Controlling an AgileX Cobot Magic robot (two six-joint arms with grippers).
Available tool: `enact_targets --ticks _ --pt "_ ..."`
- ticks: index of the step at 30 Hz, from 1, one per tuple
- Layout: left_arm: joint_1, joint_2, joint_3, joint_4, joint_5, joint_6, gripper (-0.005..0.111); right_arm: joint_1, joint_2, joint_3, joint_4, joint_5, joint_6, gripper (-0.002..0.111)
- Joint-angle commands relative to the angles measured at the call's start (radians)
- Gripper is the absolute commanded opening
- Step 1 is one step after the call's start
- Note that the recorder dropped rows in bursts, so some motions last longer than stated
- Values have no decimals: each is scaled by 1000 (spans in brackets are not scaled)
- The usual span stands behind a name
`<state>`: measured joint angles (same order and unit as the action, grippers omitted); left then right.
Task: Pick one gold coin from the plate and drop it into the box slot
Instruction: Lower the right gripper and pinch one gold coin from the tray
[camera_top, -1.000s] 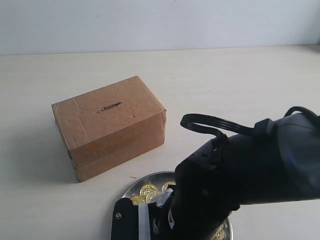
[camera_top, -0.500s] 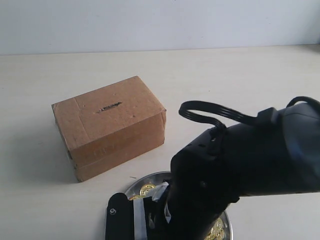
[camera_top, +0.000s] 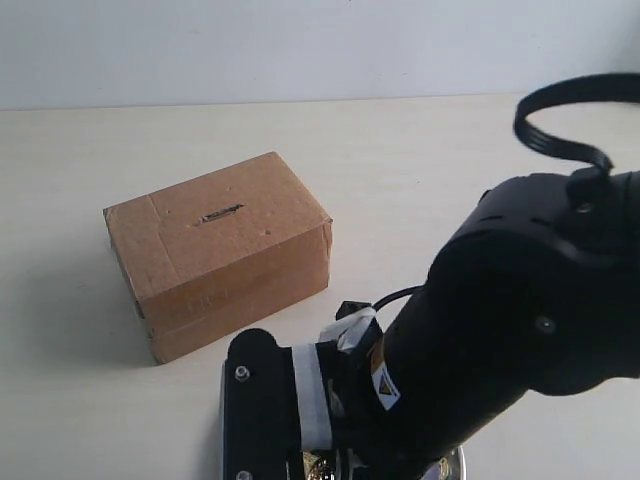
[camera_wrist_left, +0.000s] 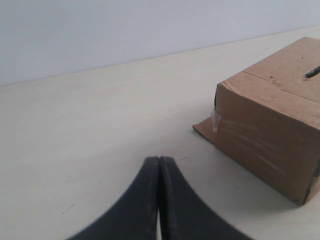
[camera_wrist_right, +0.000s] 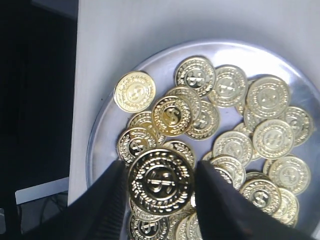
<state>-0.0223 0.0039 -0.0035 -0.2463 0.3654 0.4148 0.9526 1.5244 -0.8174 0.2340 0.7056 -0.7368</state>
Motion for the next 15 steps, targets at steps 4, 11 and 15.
enact_targets --ticks 4,11,15 --pt "0 -4 3 1 -5 -2 0 2 -57 -7 -5 1 7 22" --pt "0 -4 3 1 -5 -2 0 2 -62 -7 -5 -23 5 22" --pt "0 -4 3 1 -5 -2 0 2 -62 -7 -5 -40 5 22"
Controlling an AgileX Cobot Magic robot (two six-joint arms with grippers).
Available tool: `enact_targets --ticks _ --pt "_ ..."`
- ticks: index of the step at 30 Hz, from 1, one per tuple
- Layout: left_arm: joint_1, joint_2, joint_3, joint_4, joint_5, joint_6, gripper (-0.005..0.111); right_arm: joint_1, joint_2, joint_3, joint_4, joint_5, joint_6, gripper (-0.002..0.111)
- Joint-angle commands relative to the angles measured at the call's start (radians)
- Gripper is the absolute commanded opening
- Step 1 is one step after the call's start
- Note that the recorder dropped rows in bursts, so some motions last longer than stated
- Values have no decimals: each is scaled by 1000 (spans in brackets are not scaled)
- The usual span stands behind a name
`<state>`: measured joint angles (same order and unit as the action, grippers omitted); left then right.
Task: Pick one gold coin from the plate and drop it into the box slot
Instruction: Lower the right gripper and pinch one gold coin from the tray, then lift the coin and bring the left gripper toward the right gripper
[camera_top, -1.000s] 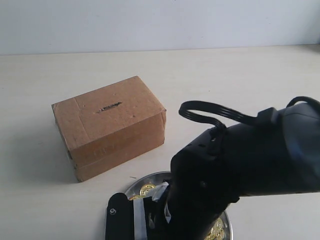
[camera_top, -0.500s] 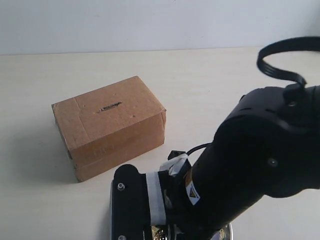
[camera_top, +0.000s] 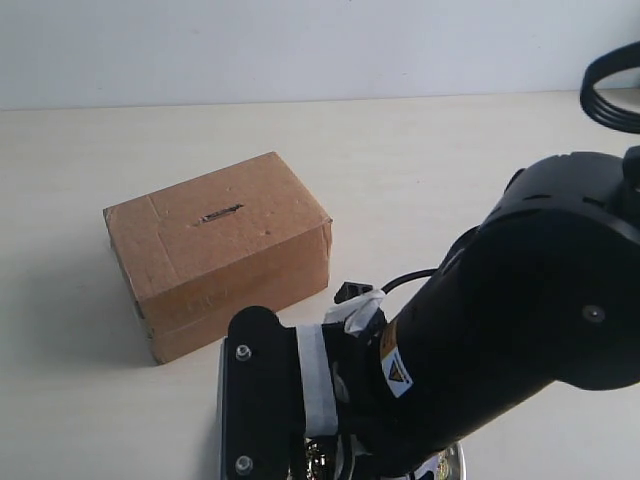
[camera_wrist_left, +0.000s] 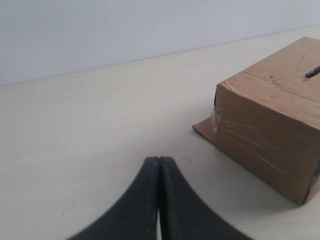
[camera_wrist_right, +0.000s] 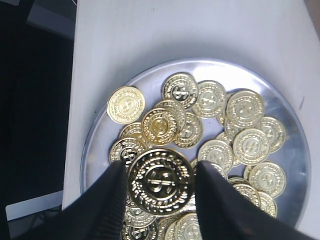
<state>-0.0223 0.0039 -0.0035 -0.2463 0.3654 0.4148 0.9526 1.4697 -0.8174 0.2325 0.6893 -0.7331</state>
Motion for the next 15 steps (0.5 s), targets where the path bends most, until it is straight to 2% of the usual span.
enact_targets --ticks 1,11,13,15 --pt "0 -4 3 1 -5 -2 0 2 -7 -7 -3 -24 1 22" --pt "0 -4 3 8 -30 0 0 2 -7 -7 3 -24 26 22" --pt "0 -4 3 -81 -60 -39 0 2 -7 -7 3 -24 26 22" --pt "0 -4 3 -262 -85 -101 0 2 -7 -7 3 -26 26 22"
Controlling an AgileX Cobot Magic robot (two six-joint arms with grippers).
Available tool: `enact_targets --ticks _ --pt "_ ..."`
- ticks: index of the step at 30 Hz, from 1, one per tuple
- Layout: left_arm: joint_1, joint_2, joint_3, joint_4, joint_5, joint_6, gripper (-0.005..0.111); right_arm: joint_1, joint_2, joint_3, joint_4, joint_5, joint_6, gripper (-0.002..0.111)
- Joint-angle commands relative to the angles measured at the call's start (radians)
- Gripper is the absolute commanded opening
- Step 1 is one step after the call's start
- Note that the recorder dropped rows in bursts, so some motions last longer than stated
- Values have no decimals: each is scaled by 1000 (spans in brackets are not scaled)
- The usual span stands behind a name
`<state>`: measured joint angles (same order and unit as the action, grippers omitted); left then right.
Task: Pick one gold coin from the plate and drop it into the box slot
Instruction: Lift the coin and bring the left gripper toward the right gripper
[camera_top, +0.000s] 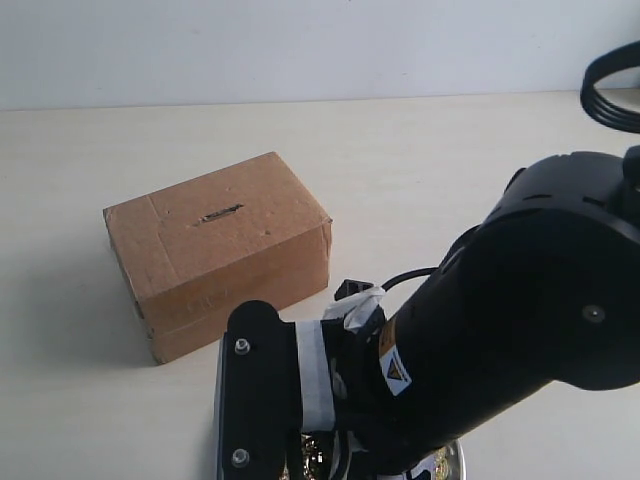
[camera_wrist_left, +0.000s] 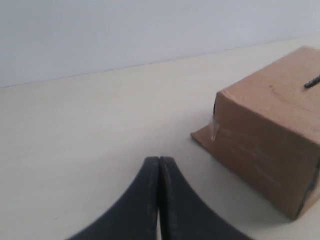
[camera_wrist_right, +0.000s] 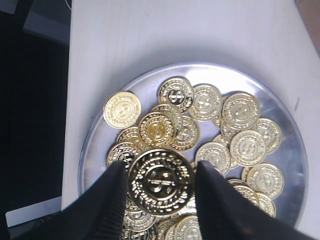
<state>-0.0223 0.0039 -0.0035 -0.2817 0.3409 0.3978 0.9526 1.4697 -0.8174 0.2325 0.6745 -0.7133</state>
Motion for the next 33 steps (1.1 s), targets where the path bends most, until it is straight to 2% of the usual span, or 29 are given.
enact_targets --ticks 1,6,8,9,13,18,22,25,26,28,31,33 --pt "0 -4 3 -337 -67 -102 0 2 -7 -7 3 -11 6 22" --pt "0 -4 3 -598 -207 -118 0 2 -11 -7 3 -21 6 22" --pt "0 -4 3 -756 -208 -129 0 2 -14 -7 3 -23 6 22" --pt "0 -4 3 -790 -200 -127 0 2 -16 -7 3 -29 6 22" --pt "0 -4 3 -832 -75 -111 1 2 -27 -7 3 -35 6 22" --pt "0 41 3 -930 101 -100 11 2 -43 -7 3 -43 6 22" --pt "0 101 3 -1071 184 74 30 2 -55 -7 -4 -44 6 22" --pt "0 165 3 -1198 271 203 52 2 -59 -7 -6 -44 6 22" --pt "0 184 3 -1228 296 233 55 2 -60 -7 -6 -44 6 22" --pt "0 235 3 -1239 351 262 55 2 -61 -7 -6 -44 6 22" --pt "0 404 -45 -1236 474 353 48 2 -61 -7 -6 -44 6 22" --pt "0 524 -82 -1198 524 394 48 2 -61 -7 -6 -44 6 22"
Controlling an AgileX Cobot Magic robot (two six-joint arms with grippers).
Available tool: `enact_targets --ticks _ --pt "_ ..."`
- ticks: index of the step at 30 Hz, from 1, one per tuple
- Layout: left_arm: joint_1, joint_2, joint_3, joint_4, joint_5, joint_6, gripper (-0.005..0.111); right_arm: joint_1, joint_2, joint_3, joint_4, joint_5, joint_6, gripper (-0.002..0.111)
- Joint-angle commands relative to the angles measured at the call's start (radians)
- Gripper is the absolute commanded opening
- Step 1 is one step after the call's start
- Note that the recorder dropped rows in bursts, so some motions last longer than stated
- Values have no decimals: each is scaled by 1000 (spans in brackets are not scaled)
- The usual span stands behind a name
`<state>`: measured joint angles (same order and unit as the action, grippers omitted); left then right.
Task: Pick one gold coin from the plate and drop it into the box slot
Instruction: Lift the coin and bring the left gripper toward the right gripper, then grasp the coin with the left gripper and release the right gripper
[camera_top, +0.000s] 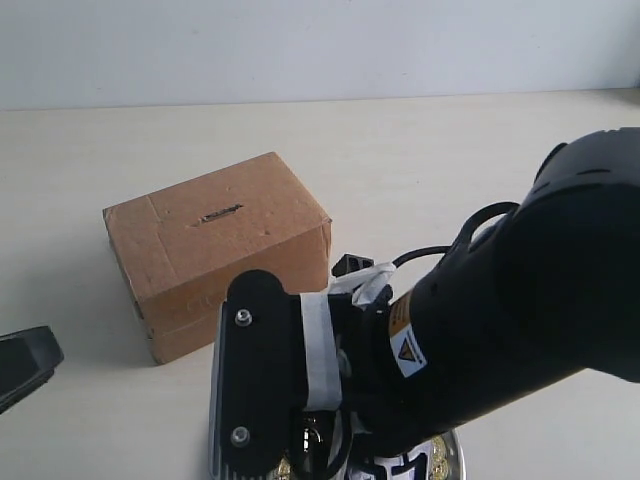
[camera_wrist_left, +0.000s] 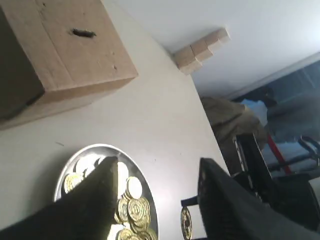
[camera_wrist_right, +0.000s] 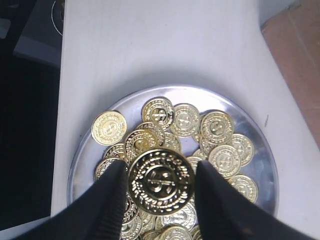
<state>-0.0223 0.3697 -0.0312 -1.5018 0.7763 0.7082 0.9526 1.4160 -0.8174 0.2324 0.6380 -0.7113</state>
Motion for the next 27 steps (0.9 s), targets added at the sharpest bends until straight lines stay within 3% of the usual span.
enact_targets --ticks 1,6,15,18,22,27 --pt "0 191 -67 28 118 98 48 2 -7 -7 -6 -12 4 22" --pt "0 505 -155 30 337 277 48 2 -7 -7 -6 -95 4 22" --pt "-11 869 -182 -37 445 514 48 2 -7 -7 -6 -213 4 22" --pt "-93 925 -222 -57 443 519 48 2 -7 -7 -6 -217 4 22" --pt "-202 954 -276 -99 373 519 58 2 -7 -7 -6 -216 6 22" --pt "-230 968 -294 -115 332 517 58 2 -7 -7 -6 -219 32 22"
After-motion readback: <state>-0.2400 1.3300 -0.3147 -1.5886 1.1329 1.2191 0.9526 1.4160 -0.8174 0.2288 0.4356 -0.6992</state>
